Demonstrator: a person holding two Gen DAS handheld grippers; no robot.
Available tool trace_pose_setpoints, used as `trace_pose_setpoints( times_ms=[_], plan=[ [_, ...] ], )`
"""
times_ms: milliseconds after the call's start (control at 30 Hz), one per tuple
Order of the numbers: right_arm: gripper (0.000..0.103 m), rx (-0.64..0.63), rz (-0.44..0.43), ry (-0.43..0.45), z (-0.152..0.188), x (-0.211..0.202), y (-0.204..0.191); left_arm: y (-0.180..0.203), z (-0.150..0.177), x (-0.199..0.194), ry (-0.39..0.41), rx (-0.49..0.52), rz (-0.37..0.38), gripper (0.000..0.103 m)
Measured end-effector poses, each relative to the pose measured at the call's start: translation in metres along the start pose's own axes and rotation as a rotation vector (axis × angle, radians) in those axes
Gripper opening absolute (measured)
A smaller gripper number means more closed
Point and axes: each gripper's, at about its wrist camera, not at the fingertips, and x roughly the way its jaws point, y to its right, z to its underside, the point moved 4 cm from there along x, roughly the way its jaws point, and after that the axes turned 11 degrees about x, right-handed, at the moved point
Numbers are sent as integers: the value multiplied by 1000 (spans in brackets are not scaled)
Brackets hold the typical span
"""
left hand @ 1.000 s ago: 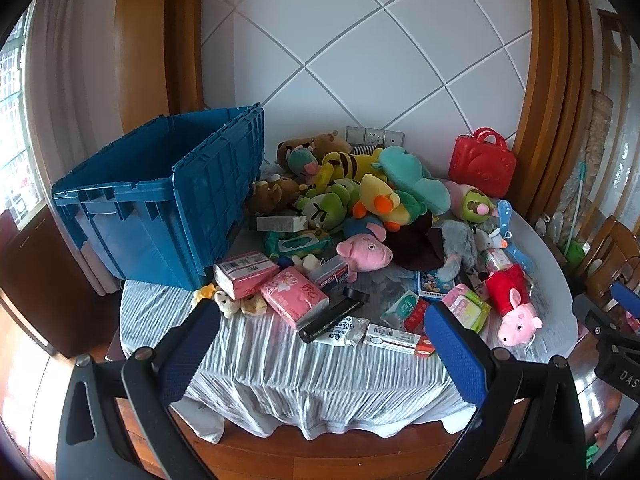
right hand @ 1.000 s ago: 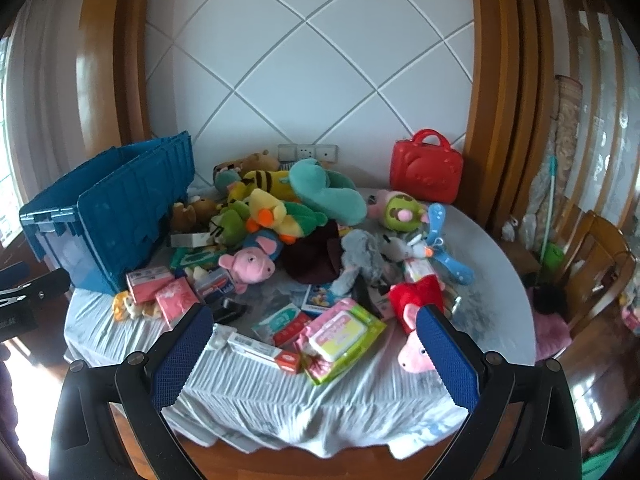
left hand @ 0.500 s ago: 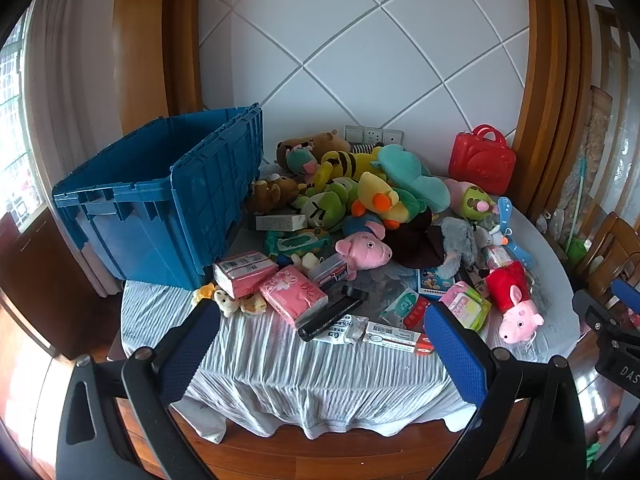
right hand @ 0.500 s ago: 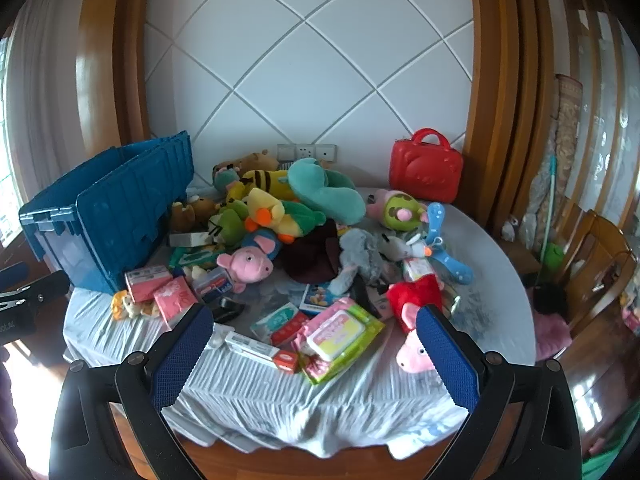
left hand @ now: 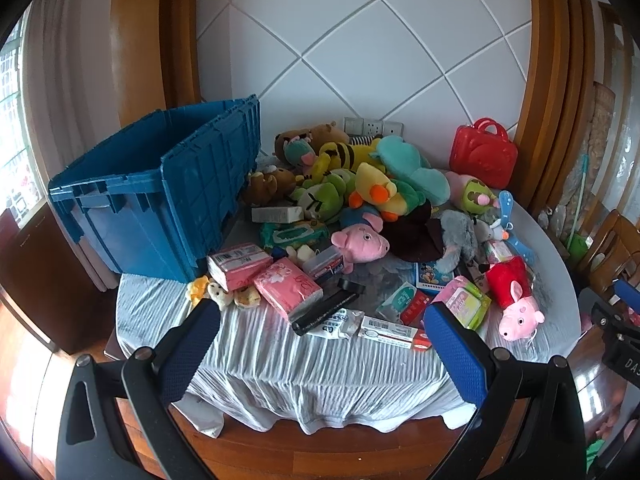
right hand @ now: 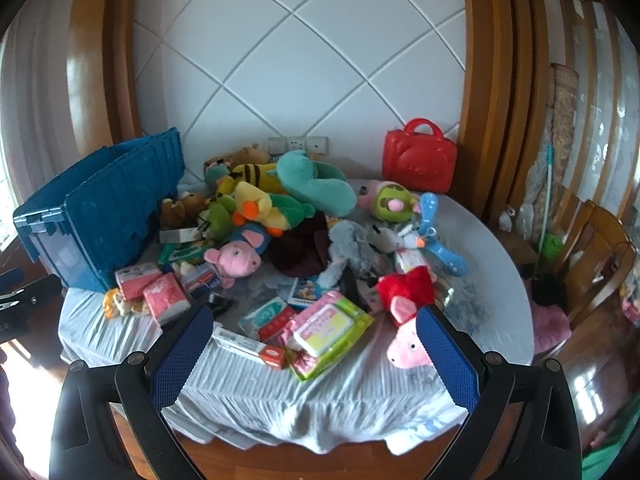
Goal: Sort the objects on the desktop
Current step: 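Grasp the WIPES pack with the left tool while the right tool grasps the red-shirted pig plush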
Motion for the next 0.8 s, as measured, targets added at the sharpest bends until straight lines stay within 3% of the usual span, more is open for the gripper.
trace_pose_setpoints(
  times_ms=[300,467,567,700,800],
  plan=[
    [103,92,109,-94,10,49,92,70,4,70,-108,61,87,103],
    [103,140,184,-193,30,99,157,130,17,129,-203,128,141,103],
    [103,176,187,-265,46,127,185,160,20,162,-252,164,183,99],
    [100,177,200,-322,55,155,198,187,19,200,-302,196,222,99],
    [96,180,186,-341,52,176,196,184,11,229,-323,195,219,99]
  ],
)
